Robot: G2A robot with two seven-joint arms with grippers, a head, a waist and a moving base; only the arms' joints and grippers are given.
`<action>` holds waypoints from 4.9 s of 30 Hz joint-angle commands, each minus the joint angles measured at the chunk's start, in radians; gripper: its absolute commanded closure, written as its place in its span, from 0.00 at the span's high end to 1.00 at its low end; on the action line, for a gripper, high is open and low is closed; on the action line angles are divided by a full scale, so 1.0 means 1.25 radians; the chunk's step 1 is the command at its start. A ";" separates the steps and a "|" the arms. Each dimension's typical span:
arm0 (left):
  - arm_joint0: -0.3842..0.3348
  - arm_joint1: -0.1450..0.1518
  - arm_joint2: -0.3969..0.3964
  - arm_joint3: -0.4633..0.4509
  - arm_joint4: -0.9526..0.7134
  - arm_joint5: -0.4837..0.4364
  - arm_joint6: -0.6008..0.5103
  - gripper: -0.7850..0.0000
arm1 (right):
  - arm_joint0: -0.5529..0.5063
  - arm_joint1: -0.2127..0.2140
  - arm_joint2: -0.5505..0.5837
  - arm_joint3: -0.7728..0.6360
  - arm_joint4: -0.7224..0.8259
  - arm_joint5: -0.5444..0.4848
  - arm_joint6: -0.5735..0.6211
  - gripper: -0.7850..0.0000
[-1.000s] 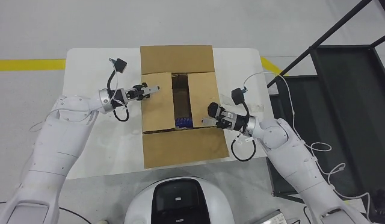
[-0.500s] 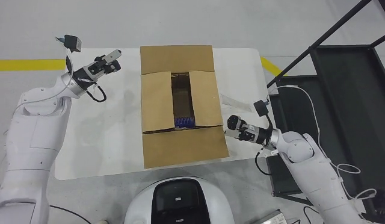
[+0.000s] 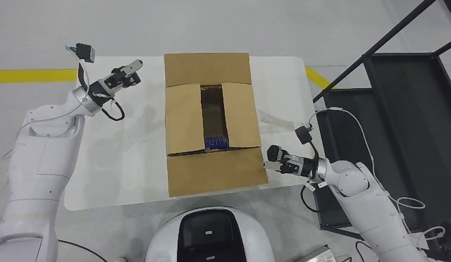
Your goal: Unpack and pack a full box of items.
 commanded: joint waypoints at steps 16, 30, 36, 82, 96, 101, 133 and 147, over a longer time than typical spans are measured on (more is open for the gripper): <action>-0.179 -0.084 0.177 0.340 0.091 -0.163 0.174 1.00 | -0.016 0.009 -0.072 0.006 0.072 -0.029 0.099 1.00; -0.286 -0.167 0.264 0.511 0.052 -0.206 0.169 1.00 | -0.038 0.033 -0.109 -0.087 0.190 -0.050 0.116 1.00; -0.314 -0.192 0.281 0.561 0.045 -0.207 0.155 1.00 | -0.018 0.043 -0.115 -0.097 0.231 -0.062 0.104 1.00; -0.222 -0.127 0.126 0.399 -0.171 -0.260 -0.143 1.00 | 0.252 -0.028 -0.267 0.085 -0.114 0.047 -0.334 1.00; -0.028 -0.052 -0.027 0.124 -0.191 -0.164 -0.139 1.00 | 0.296 -0.039 -0.199 0.114 -0.135 0.035 -0.493 1.00; 0.029 -0.038 -0.065 0.045 -0.185 -0.135 -0.120 1.00 | 0.327 -0.048 -0.209 0.165 -0.191 0.083 -0.513 1.00; 0.081 0.008 -0.191 0.043 0.025 -0.051 0.022 1.00 | 0.447 -0.118 -0.329 0.322 -0.172 -0.011 -0.467 1.00; -0.103 -0.020 -0.072 0.331 0.126 -0.158 0.039 1.00 | 0.233 -0.055 -0.101 0.020 -0.137 -0.059 -0.430 1.00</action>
